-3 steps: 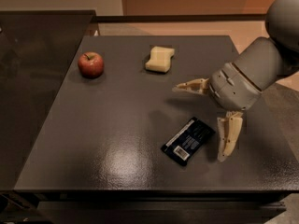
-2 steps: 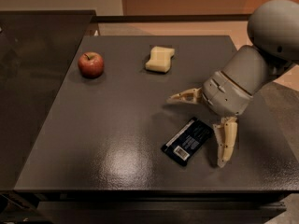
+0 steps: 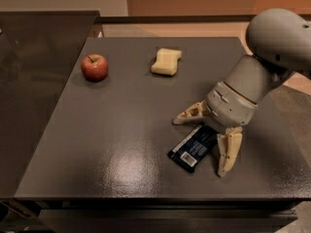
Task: Move rxbar blueberry near sponge
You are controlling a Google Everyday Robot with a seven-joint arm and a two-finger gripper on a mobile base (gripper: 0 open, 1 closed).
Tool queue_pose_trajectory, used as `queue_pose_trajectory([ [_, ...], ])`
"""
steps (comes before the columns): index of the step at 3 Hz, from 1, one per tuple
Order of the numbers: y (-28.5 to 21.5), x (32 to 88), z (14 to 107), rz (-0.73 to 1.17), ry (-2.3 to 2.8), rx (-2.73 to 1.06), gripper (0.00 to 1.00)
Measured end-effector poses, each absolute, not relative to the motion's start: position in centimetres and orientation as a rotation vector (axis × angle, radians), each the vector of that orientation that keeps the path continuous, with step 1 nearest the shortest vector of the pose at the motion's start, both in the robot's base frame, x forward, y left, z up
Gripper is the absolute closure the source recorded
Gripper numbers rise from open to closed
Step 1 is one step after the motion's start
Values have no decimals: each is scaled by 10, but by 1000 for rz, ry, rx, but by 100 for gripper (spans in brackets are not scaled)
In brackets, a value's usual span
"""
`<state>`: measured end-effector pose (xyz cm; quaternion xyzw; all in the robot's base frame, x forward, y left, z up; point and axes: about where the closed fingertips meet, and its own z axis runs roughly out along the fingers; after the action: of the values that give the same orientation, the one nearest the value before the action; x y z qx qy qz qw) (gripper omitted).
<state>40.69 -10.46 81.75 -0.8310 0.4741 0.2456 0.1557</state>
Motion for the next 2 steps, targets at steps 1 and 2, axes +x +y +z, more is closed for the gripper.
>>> queue_pose_trajectory([
  [1, -108, 405, 818, 715, 1370, -2388, 41],
  [2, -109, 406, 821, 715, 1371, -2387, 64],
])
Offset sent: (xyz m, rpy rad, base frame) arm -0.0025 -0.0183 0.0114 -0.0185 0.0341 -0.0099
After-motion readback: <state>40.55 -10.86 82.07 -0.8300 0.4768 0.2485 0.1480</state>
